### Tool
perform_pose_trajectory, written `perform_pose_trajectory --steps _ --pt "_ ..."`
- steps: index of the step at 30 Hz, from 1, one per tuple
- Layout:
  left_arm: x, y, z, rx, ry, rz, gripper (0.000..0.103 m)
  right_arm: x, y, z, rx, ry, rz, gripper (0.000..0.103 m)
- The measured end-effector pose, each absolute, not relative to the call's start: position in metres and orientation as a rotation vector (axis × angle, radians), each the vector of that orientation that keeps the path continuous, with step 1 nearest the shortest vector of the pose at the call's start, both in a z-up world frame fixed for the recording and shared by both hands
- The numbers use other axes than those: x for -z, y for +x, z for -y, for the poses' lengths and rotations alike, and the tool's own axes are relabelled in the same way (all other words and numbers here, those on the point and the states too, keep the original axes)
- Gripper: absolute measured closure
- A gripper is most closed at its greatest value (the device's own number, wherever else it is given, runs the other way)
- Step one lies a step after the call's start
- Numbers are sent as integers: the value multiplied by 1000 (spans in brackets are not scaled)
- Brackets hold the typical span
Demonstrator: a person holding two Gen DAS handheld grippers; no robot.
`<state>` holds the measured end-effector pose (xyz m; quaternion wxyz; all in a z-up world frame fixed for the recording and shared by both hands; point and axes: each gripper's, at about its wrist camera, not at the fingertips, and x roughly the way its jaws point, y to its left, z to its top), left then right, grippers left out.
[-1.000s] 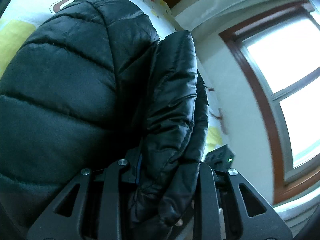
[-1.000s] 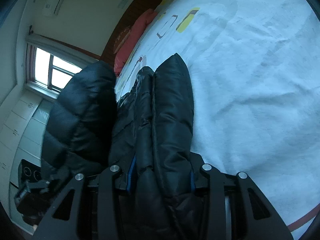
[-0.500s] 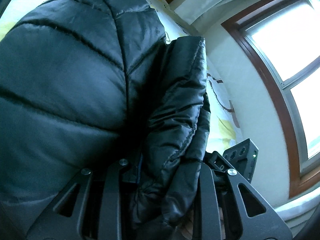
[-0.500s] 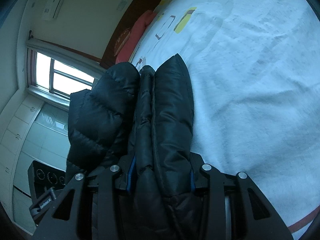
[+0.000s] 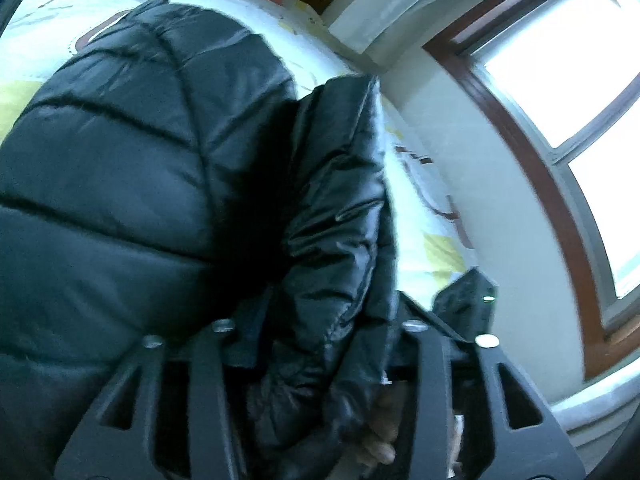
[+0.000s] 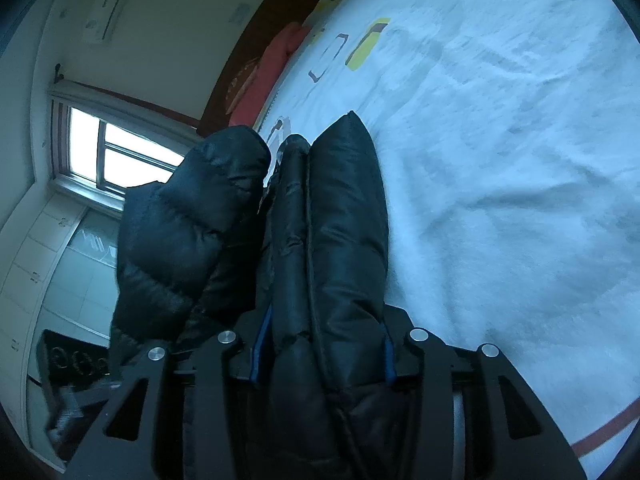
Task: Fold large clothes
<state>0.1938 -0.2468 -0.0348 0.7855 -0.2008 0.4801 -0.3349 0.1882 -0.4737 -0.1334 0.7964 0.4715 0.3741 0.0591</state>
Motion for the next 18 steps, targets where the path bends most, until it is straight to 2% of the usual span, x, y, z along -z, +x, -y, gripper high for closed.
perform_pose_trajectory --steps 1,6,13,18 --pt "28 190 246 733 -441 -1023 42 131 185 475 -121 1009 -803 56" --pt "-2 172 244 770 -458 -987 38 114 169 483 -78 998 -781 43" --pt "-23 164 195 752 -572 -931 36 87 140 497 -58 988 -736 43" --pt "-15 179 141 644 -686 -901 33 68 133 490 -93 979 -710 43"
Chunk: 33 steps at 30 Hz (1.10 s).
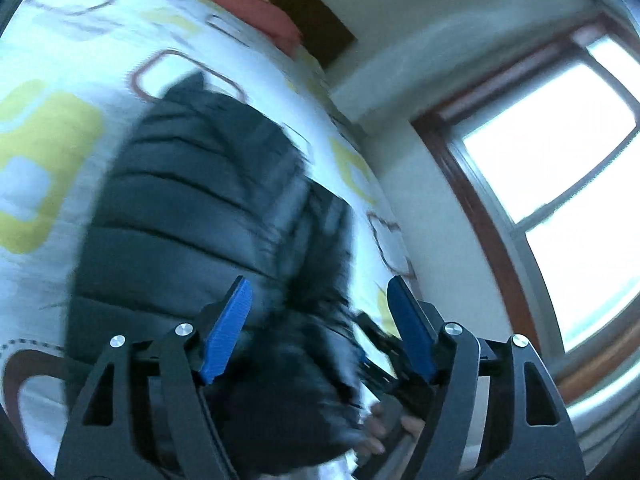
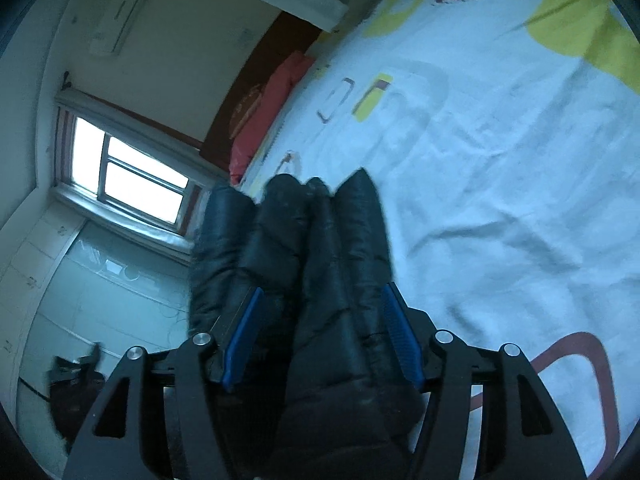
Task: Fold large clothes
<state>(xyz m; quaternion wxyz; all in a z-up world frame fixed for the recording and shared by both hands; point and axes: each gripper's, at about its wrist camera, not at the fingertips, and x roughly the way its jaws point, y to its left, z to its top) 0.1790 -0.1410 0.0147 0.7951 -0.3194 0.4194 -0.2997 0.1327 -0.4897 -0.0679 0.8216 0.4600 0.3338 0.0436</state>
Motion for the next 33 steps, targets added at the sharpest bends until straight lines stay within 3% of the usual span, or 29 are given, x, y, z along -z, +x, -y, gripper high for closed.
perform_pose_trajectory --steps 15,16,17,18,19,23,28,33 --pt "51 259 70 477 -876 -979 30 61 216 455 -180 937 -781 33" --pt "53 263 70 476 -871 -981 30 63 222 453 -191 951 -791 35" --pt "54 266 72 475 -869 -985 30 66 224 454 -188 960 -807 43" --pt "57 269 71 479 -873 -993 30 69 226 456 -181 957 -821 66" --pt "58 272 72 489 -878 -1000 30 71 224 460 -169 956 -817 75" --pt "57 275 87 520 -856 -1007 29 81 217 479 -117 954 -819 82" --pt "54 280 120 492 -644 -1022 29 104 214 498 -128 1022 -838 82" --pt "69 291 132 439 -602 -1076 29 121 220 502 -143 1046 -851 84"
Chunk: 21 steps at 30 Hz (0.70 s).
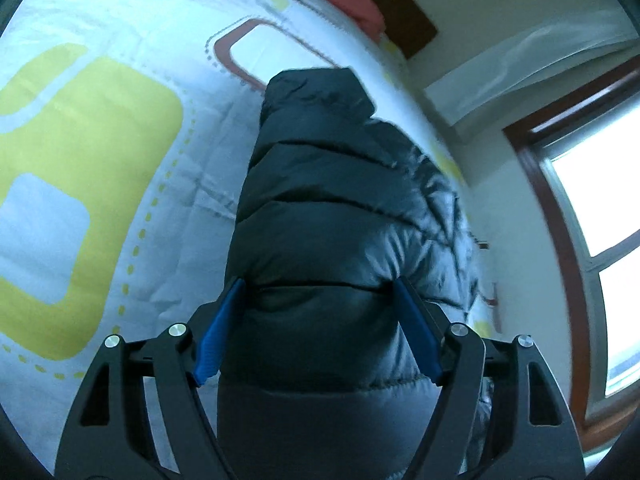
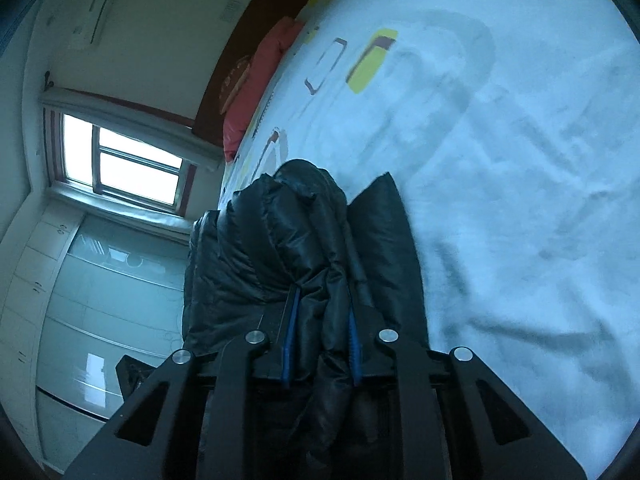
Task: Fold large clothes
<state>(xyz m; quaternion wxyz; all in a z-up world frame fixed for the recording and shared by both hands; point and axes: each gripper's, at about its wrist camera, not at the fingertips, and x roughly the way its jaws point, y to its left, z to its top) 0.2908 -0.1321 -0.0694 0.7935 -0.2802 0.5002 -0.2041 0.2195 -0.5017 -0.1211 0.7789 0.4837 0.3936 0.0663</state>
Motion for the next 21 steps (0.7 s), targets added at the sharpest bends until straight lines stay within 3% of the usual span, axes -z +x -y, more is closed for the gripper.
perform_pose_trajectory --steps 8,11,14,16,21 --pt "93 304 137 431 -593 -1129 26 132 219 503 -171 1090 -842 84" --pt "93 302 128 472 -628 -1116 25 125 212 504 -173 1104 -844 80" --pt "92 294 106 509 -732 -1114 25 109 211 503 -150 1087 -844 64" --pt "94 287 92 516 -801 -1116 25 94 197 500 -130 1073 -831 37" --pt "95 256 64 539 -889 -1115 25 74 166 482 -154 1052 -818 32"
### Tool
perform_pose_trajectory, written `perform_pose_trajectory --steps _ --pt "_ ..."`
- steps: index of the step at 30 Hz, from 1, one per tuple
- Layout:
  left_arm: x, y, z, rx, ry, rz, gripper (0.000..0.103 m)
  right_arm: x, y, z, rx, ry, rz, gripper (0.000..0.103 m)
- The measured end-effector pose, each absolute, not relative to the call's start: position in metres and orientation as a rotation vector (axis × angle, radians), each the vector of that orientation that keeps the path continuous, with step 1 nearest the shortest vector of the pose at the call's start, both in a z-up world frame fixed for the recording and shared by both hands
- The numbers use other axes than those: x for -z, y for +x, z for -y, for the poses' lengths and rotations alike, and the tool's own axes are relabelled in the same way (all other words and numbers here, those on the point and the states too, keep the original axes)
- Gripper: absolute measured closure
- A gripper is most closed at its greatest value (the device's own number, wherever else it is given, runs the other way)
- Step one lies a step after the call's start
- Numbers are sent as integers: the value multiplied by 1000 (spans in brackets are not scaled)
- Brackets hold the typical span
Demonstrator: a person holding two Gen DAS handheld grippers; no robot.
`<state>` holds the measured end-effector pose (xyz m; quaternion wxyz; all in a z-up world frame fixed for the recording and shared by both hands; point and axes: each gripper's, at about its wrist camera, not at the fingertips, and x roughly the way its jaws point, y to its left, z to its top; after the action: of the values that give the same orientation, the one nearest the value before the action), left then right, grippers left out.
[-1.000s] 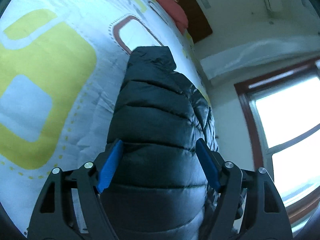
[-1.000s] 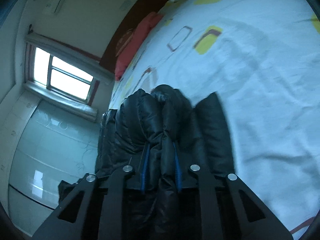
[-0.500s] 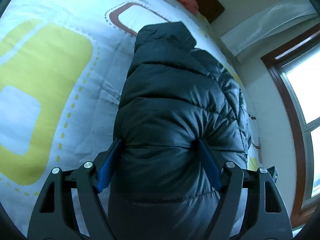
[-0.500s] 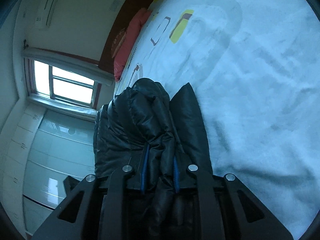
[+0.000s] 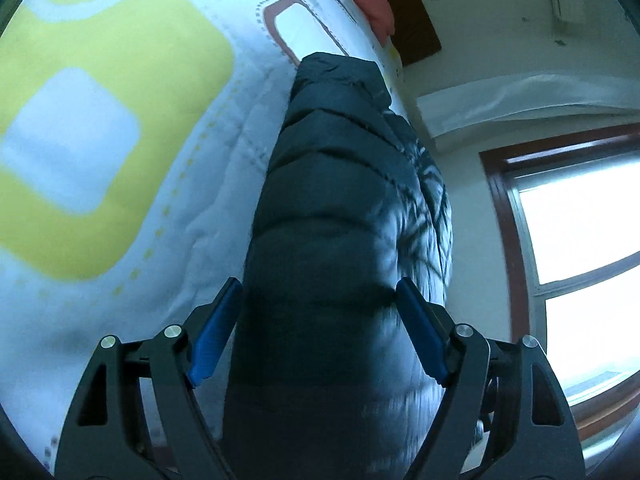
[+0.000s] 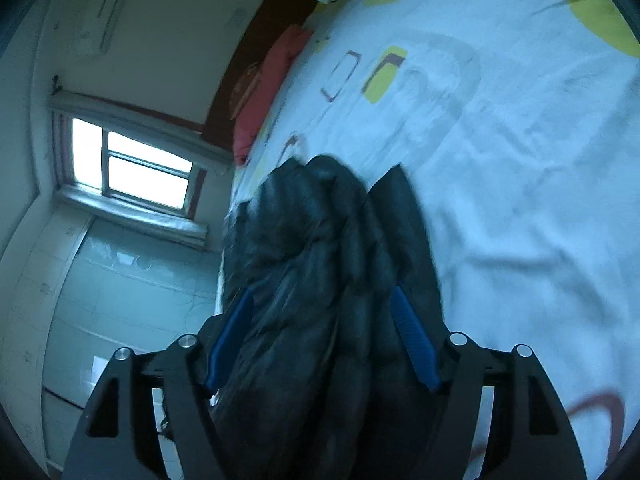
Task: Fold large clothes
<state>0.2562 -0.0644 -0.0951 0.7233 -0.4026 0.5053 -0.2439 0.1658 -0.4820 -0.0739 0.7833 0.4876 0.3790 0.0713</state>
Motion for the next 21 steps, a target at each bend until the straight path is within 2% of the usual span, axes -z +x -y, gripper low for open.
perform_pose_trajectory --steps 8,21 --pt "85 194 56 570 -906 -1061 21 53 114 454 -183 1055 -793 30" --pt "86 166 65 571 -903 -1063 20 44 89 432 -211 1044 -803 25"
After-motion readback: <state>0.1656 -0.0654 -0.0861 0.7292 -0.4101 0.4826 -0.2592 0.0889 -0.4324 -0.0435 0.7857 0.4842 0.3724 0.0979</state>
